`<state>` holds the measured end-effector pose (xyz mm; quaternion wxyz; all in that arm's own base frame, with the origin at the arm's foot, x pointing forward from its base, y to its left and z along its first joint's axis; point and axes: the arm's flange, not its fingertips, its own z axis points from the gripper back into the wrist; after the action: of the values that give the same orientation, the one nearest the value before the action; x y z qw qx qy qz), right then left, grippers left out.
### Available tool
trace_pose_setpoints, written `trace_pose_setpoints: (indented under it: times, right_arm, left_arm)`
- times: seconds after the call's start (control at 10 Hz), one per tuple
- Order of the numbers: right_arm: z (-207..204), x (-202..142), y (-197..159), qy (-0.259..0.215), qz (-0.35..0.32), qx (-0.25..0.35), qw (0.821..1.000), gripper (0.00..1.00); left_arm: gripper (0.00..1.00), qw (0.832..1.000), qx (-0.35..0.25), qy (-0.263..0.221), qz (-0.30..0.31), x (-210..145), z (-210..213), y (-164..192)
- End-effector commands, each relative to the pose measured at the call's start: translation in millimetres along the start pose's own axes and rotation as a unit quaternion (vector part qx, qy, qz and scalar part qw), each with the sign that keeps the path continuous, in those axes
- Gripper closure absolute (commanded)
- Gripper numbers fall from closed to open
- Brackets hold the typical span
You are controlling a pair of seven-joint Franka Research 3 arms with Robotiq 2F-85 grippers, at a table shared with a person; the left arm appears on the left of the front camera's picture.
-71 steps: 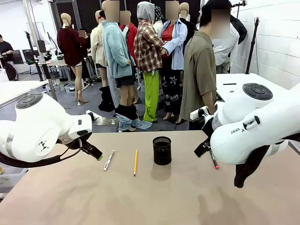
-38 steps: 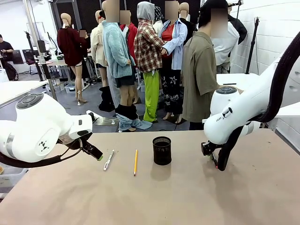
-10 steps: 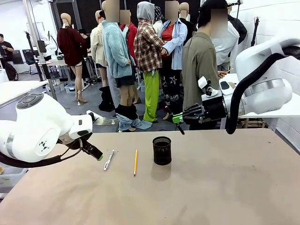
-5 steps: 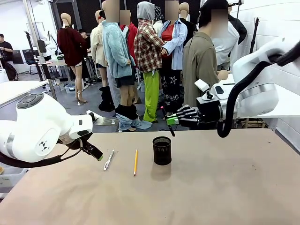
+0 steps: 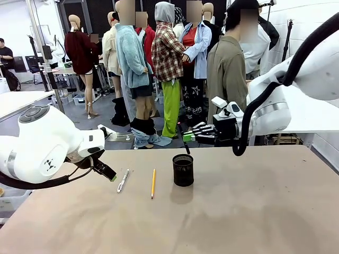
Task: Place the pens into the pen holder.
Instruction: Pick up a writing instrument from the table and place it into the Pen holder.
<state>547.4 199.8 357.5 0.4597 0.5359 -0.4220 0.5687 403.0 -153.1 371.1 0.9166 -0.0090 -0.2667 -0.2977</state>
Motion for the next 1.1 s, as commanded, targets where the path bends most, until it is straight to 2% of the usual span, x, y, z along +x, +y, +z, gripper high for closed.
trace_pose_setpoints:
  times: [0.0,0.4,0.6,1.0]
  right_arm:
    - [-4,-8,-22,-0.005,-0.015,0.027,1.000,1.00]
    - [-6,-36,-46,0.004,-0.031,0.024,0.999,1.00]
    - [-4,-49,-52,0.028,-0.027,0.001,0.999,1.00]
    - [-4,-69,-56,0.044,-0.042,0.008,0.998,1.00]
  left_arm:
    - [0.00,1.000,0.000,-0.001,0.003,-1,1,2]
    - [0.00,1.000,0.000,-0.001,0.003,-1,1,2]
    - [0.00,1.000,0.000,-0.001,0.003,-1,1,2]
    - [0.00,1.000,0.000,-0.001,0.003,-1,1,2]
